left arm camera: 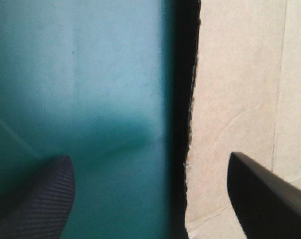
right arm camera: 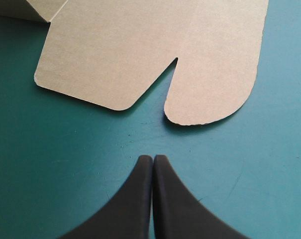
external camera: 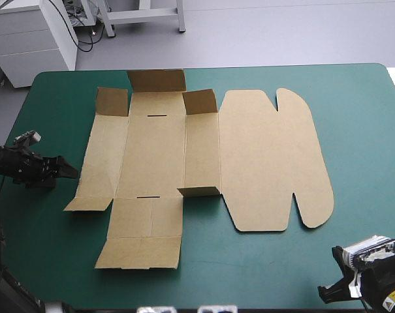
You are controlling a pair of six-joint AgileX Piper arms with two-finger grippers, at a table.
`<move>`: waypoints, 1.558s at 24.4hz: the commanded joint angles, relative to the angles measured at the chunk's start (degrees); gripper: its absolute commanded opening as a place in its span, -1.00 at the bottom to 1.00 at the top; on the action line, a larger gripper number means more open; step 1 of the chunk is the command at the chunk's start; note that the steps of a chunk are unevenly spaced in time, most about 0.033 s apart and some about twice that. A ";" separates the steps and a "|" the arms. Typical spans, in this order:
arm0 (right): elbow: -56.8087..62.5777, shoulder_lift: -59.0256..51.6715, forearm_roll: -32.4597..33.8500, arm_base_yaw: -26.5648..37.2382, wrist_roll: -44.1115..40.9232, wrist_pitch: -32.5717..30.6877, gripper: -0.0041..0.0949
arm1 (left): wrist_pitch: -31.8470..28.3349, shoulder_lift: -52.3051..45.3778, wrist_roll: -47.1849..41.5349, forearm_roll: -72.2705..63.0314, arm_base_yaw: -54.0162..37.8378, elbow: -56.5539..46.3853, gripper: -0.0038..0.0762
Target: Fold the box
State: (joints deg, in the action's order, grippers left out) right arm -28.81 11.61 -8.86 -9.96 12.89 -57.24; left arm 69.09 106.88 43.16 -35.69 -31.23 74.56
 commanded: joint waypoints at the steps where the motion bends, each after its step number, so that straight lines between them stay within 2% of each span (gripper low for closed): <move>1: -1.35 0.65 -0.58 0.06 0.14 3.92 -0.95 | 5.06 -1.58 1.12 -3.92 0.22 -1.45 0.61; 8: -1.35 0.65 -0.58 0.06 0.14 3.92 -0.95 | 5.06 -1.58 1.35 -4.91 1.42 -7.87 0.60; 17: -1.35 0.65 -0.58 0.06 0.14 3.92 -0.95 | 5.06 -1.54 4.61 -9.54 11.87 -10.01 0.59; 19: -1.35 0.65 -0.58 0.06 0.14 3.92 -0.95 | 5.06 -1.54 3.67 -9.42 11.98 -10.01 0.34; 21: -1.35 0.65 -0.58 0.06 0.14 3.92 -0.95 | 5.06 -1.54 3.40 -9.25 11.98 -10.01 -0.19; 22: -1.35 0.65 -0.58 0.06 0.14 3.92 -0.95 | 5.06 -1.54 3.40 -9.36 11.98 -10.01 -0.54; 24: -1.35 0.65 -0.58 0.06 0.14 3.92 -0.95 | 4.84 -1.54 3.40 -9.36 11.98 -10.01 -0.91; 34: -1.35 0.65 -0.58 0.06 0.14 3.92 -0.95 | -0.58 -1.54 4.54 -9.48 12.08 -10.01 -0.92; 38: -1.35 0.65 -0.58 0.06 0.14 3.92 -0.95 | -0.27 -1.54 4.27 -11.65 12.08 -10.01 -0.92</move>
State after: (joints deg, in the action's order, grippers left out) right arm -28.81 11.61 -8.86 -9.96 12.89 -57.24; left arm 69.49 106.88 47.31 -47.64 -20.19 64.39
